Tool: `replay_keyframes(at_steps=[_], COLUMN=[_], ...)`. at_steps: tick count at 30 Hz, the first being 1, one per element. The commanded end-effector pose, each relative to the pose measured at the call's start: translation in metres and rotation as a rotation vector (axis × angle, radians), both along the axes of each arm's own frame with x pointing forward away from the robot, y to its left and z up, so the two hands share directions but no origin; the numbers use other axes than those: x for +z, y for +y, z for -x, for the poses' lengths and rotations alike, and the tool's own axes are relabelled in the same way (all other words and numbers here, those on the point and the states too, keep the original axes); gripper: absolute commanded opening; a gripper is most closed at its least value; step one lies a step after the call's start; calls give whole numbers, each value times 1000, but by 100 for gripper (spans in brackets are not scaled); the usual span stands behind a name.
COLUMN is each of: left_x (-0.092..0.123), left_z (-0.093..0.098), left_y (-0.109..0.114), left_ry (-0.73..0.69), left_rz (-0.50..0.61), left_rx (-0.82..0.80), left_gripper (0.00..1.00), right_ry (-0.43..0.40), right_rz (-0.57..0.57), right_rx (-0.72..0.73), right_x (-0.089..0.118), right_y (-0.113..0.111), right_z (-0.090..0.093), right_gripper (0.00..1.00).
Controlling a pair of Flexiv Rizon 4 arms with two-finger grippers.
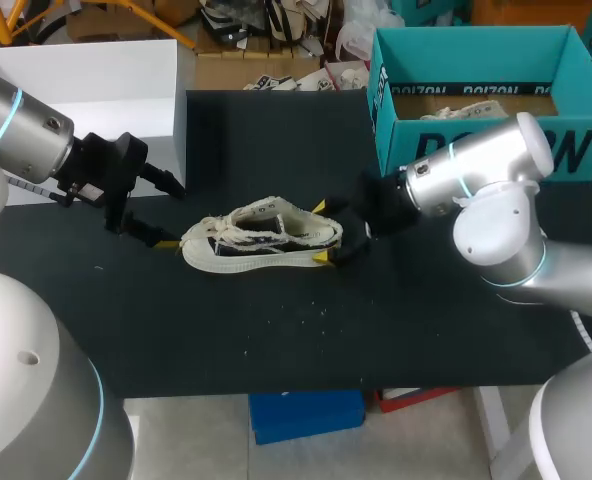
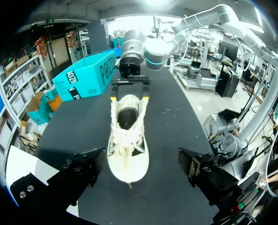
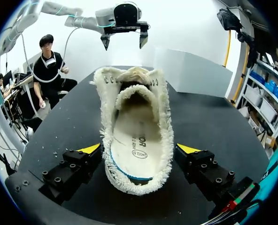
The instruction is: Take the shoe out of the shoebox, open the shoe tongue, remove and reinsert the insole, then place the shoe into the shoebox
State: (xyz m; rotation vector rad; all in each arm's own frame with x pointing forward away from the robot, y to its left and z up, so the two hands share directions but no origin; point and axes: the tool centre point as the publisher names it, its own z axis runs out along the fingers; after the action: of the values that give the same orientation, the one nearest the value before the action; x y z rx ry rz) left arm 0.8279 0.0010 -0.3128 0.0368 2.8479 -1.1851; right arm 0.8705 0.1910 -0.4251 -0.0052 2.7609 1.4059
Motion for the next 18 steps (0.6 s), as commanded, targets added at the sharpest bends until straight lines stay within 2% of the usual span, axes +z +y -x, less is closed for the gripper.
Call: replay_keyframes(at_steps=[1,18], left_x=[-1,-1], left_z=[1,1], left_y=[0,0], left_ry=[-5,-5], left_rz=[1,1], left_rx=[1,1], left_gripper=[100,100], right_ry=[2,5], right_rz=[-7,-23], right_rx=[-3,-4], right_x=[-6,-11], right_y=[5,9], right_z=[0,0], right_gripper=[100,100])
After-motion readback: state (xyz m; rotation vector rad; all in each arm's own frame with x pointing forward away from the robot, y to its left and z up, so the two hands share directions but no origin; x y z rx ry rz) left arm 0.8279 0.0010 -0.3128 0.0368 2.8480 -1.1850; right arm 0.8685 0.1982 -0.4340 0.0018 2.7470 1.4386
